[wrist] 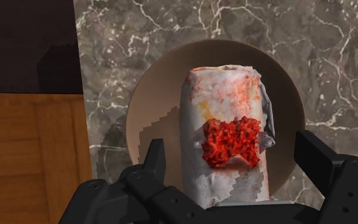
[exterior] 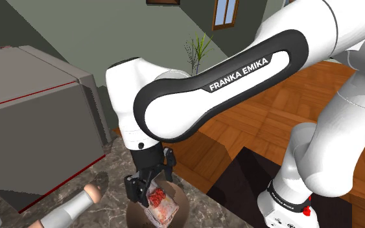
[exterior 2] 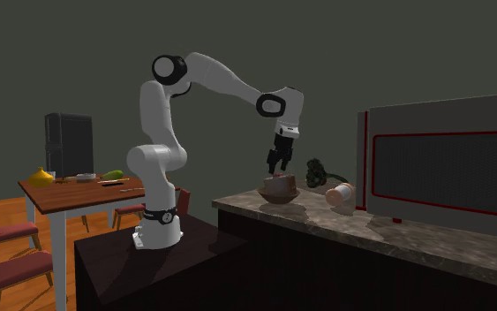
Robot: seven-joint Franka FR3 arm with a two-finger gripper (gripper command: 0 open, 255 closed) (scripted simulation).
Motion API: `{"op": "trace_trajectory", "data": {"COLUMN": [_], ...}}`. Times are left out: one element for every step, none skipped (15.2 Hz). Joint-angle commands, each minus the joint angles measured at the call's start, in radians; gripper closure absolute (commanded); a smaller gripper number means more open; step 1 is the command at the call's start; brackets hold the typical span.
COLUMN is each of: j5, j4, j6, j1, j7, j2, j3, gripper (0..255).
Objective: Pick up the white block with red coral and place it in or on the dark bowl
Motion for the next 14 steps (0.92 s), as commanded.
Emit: {"op": "trace_trajectory", "data": {"j5": [0.000, 0.000, -0.003, -0.006, -0.010, -0.013, -0.013, -0.013, -0.013, -0.013, -0.013, -0.013, -0.013, -0.013], "j4": [0.000, 0.000, 0.029, 0.058, 0.090, 0.115, 0.115, 0.115, 0.115, 0.115, 0.115, 0.115, 0.115, 0.115], "j6": [0.000, 0.000, -0.034, -0.067, -0.100, -0.126, -0.126, -0.126, -0.126, -0.126, -0.126, -0.126, -0.126, -0.126], "j1": [0.000, 0.000, -0.004, -0.008, -0.011, -0.014, -0.014, -0.014, -0.014, -0.014, -0.014, -0.014, -0.014, -0.014], "j7": [0.000, 0.000, 0.001, 0.002, 0.003, 0.004, 0.004, 0.004, 0.004, 0.004, 0.004, 0.004, 0.004, 0.004], "j2": [0.000, 0.000, -0.005, -0.008, -0.009, -0.009, -0.009, -0.009, -0.009, -0.009, -0.009, -0.009, -0.009, -0.009], "j3": [0.000, 0.000, -0.005, -0.010, -0.014, -0.018, -0.018, -0.018, -0.018, -0.018, -0.018, -0.018, -0.018, -0.018], "gripper": [0, 0, 0, 0, 0, 0, 0, 0, 0, 0, 0, 0, 0, 0]}}
